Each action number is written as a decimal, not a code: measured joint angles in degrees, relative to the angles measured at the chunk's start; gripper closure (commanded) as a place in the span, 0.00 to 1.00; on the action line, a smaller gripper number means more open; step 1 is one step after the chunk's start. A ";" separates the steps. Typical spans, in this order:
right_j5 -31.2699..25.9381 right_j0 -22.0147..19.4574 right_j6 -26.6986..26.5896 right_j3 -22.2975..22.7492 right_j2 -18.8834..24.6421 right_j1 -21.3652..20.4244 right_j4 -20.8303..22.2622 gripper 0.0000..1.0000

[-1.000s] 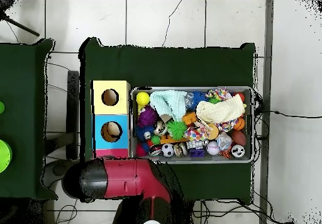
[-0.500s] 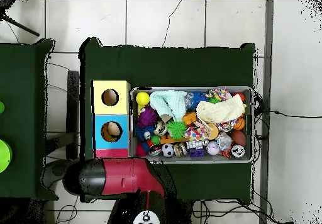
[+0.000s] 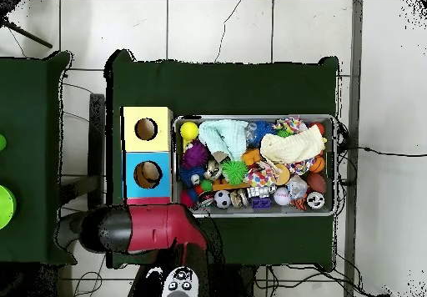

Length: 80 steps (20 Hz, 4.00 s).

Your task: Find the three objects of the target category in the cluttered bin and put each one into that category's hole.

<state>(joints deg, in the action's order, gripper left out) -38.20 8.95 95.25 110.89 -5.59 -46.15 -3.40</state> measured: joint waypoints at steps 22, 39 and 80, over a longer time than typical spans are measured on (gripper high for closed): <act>-12.93 8.81 5.50 -14.33 -4.13 5.08 -1.74 1.00; -13.62 5.00 5.50 -21.85 -3.76 11.00 -1.97 1.00; -12.47 -8.16 5.50 -27.05 8.00 14.95 -0.13 1.00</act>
<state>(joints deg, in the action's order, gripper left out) -50.67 0.79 100.75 83.84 2.41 -31.21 -3.53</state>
